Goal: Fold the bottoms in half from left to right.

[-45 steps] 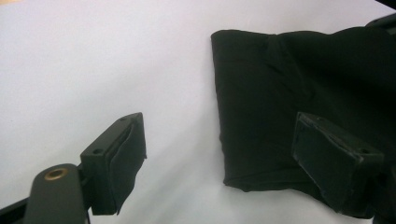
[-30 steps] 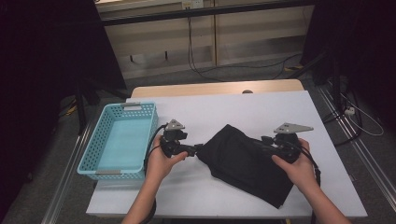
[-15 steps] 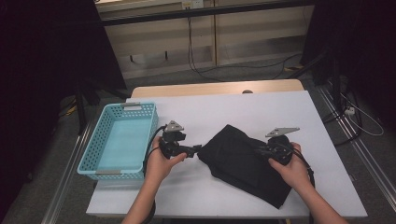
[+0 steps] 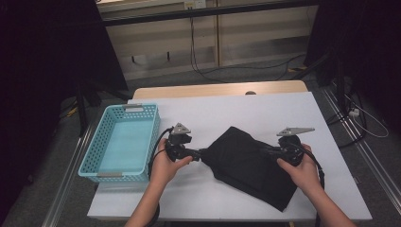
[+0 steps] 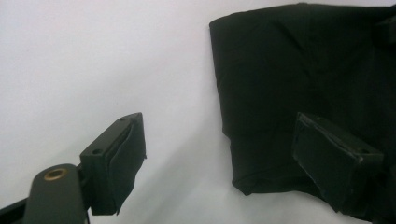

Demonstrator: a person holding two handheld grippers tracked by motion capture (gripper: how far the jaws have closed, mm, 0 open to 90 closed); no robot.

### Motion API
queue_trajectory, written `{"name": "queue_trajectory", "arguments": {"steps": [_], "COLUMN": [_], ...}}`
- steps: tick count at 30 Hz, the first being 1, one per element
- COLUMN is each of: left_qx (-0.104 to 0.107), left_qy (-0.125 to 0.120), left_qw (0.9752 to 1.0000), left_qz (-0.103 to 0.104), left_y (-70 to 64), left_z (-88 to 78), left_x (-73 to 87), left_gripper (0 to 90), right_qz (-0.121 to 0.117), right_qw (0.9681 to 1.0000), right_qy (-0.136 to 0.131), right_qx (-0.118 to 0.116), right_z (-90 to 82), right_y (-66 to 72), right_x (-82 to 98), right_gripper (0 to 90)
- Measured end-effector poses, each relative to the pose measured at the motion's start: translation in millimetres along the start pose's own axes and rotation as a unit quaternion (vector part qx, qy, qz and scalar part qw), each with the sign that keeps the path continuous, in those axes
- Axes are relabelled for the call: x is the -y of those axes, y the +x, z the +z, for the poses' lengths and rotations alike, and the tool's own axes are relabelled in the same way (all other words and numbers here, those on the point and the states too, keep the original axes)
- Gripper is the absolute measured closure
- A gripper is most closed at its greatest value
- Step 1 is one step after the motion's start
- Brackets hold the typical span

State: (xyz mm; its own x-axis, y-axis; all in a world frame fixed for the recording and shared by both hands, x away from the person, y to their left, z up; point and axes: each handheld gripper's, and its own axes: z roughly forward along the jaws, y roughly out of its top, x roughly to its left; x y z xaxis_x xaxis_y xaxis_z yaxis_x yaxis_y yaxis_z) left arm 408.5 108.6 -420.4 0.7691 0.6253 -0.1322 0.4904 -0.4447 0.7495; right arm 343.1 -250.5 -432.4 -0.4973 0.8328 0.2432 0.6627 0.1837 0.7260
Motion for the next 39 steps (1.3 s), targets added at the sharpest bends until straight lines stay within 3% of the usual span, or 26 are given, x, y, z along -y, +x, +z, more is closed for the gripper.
{"name": "queue_trajectory", "arguments": {"steps": [12, 20, 39], "left_qx": [0.001, 0.002, -0.005], "left_qy": [-0.003, -0.006, -0.007], "left_qw": [1.0000, 1.0000, 1.0000], "left_qz": [0.004, 0.005, 0.004], "left_y": [0.3, -3.8, 0.3], "left_z": [0.9, -1.0, -6.8], "left_x": [-3.8, -6.6, -3.2], "left_gripper": [17.8, 17.6, 17.0], "right_qz": [0.012, 0.006, 0.003], "right_qw": [0.9999, 1.0000, 1.0000], "right_qy": [-0.003, -0.003, 0.000], "right_qx": [-0.007, -0.006, -0.009], "right_z": [-12.9, -16.8, -19.5], "right_y": [-2.9, -2.5, -2.4], "right_x": [5.3, 9.6, 9.0], "right_gripper": [82.9, 82.8, 82.9]}}
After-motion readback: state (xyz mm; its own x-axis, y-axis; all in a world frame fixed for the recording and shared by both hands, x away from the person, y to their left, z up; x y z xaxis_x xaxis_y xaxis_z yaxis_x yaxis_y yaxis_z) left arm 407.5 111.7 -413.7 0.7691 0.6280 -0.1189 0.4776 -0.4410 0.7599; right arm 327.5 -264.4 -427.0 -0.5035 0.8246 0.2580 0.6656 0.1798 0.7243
